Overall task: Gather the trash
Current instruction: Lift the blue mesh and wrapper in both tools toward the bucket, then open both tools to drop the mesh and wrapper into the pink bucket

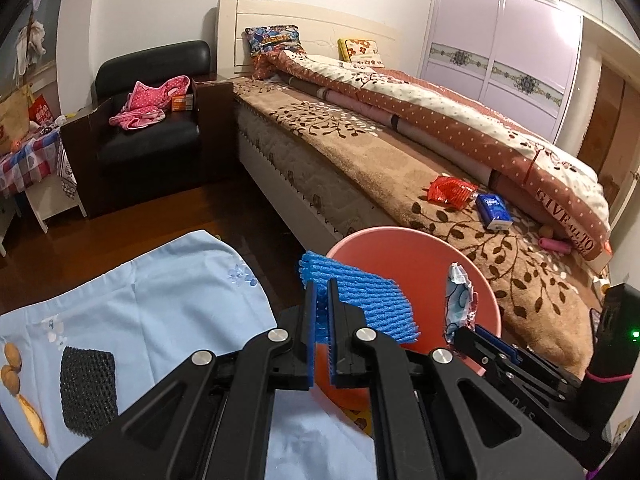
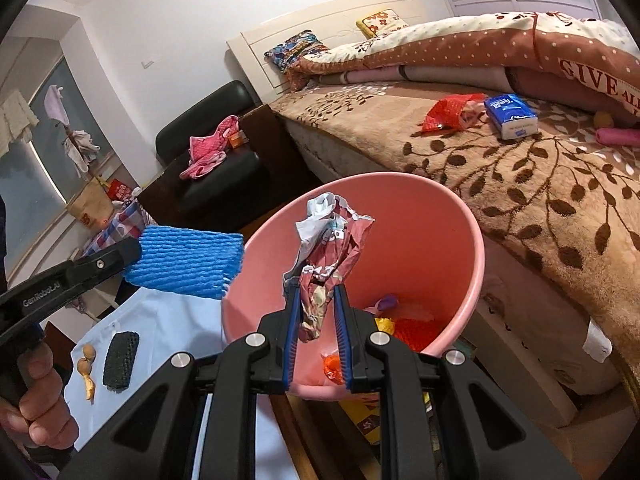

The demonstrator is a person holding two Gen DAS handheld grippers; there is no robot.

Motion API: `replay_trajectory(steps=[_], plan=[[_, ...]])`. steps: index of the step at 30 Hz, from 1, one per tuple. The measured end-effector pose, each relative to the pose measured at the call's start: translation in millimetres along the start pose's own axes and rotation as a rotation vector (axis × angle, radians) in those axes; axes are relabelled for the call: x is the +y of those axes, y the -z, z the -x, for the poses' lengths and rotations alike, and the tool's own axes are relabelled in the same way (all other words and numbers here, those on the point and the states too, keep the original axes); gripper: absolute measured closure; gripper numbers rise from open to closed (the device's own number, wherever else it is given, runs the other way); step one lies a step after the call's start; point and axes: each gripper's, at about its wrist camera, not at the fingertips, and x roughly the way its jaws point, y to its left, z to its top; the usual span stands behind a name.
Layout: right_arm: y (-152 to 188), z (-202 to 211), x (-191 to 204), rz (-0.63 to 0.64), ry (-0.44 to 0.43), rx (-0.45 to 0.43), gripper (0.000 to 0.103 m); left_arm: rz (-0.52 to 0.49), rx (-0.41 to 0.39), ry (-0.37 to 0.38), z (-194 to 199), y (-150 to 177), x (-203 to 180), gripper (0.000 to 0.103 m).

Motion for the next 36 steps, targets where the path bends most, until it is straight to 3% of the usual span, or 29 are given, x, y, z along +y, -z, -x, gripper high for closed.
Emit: replay_trajectory(steps=[11,23,26,28,30,36], plan=[[3,-4,-5,-0.019,0.002,0.007,0.086,-0.015,0.035,-0.008,-20,4,-10,0.099],[6,-10,-9,-0.038,0.001,0.023,0.086,-0.016,0.037,0.047,-24,5,-19,0.098],[6,-11,-9,-0.042,0.0,0.025,0.086,-0.019,0.041,0.059,-24,5,-19,0.091],[6,-12,-9,-0.044,0.0,0.025,0.086,-0.013,0.044,0.069,-24,6,-18,0.074],[6,-12,-10,-0.045,0.0,0.027,0.086,-0.007,0.042,0.079,-23,7,-18,0.069],[6,-14,-10,-0.047,-0.001,0.026,0.086,0.0,0.048,0.085,-23,7,-16,0.066]])
